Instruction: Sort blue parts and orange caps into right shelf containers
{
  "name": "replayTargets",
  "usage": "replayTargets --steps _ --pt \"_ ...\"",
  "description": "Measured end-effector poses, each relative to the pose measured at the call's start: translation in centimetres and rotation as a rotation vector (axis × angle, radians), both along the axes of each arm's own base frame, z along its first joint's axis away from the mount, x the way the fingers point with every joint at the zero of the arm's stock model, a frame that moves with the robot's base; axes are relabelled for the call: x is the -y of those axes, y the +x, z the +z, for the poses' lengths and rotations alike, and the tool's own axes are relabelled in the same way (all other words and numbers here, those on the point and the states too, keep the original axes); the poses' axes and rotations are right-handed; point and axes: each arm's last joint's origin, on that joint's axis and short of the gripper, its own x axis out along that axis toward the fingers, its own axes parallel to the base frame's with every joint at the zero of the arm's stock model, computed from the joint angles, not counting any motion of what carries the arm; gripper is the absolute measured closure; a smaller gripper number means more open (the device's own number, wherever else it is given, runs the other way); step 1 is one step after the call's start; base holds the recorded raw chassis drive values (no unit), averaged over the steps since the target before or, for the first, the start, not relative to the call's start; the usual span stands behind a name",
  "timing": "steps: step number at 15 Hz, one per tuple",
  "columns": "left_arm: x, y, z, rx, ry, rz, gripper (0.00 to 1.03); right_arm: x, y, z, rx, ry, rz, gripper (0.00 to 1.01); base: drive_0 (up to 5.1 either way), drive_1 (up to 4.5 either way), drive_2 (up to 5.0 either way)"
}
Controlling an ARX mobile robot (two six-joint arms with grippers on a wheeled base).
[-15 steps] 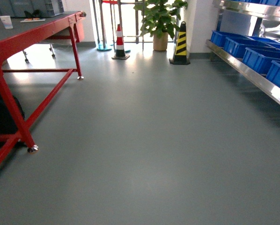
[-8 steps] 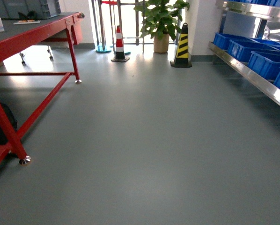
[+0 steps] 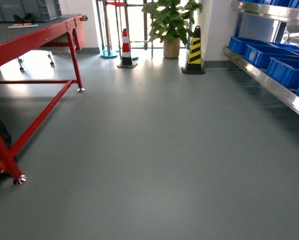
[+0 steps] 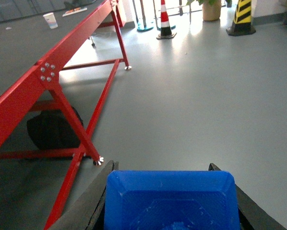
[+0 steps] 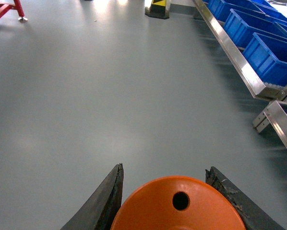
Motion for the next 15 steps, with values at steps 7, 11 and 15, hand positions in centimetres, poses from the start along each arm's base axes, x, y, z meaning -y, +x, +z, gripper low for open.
replayTargets --steps 7,11,15 --pt "0.0 -0.03 -0.02 -0.003 0.0 0.0 0.59 0.0 0.0 -0.03 -0.002 0.0 0.0 0.57 0.0 4.21 -4.2" --pt "0.0 -0.02 -0.01 -0.002 0.0 0.0 0.59 0.0 0.0 -0.03 -0.002 0.0 0.0 0.57 0.0 3.16 -3.2" --pt "-0.04 -0.03 0.01 0.0 0.0 0.005 0.59 -0.02 0.05 -0.04 -0.002 0.0 0.001 0.57 -1.5 -1.48 -1.5"
